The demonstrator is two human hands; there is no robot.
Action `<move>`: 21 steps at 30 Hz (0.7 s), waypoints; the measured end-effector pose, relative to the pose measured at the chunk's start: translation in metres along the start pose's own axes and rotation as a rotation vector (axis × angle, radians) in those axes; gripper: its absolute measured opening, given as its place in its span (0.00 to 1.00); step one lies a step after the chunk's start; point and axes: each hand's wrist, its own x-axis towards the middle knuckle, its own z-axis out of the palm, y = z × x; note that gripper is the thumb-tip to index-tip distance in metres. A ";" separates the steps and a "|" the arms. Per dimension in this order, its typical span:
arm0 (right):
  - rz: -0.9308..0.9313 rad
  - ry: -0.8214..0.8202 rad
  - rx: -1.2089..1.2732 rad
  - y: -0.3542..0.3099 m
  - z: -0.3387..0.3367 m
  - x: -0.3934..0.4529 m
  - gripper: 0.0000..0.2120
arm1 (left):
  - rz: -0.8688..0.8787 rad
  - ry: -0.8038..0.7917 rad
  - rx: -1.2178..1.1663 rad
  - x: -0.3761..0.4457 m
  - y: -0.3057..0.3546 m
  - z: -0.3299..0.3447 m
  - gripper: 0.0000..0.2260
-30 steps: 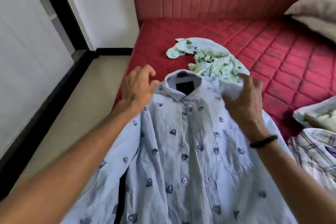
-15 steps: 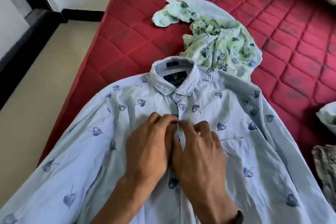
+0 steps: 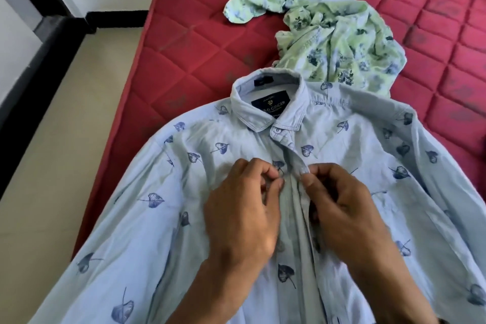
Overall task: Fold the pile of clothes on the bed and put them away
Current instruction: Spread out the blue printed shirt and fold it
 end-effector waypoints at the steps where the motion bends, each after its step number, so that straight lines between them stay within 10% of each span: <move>1: -0.013 -0.023 0.043 -0.002 -0.001 0.000 0.06 | 0.036 0.000 -0.011 0.001 0.003 0.001 0.03; 21: -0.165 0.150 -0.071 0.007 0.019 -0.012 0.01 | -0.328 -0.115 -0.671 0.006 0.006 -0.003 0.03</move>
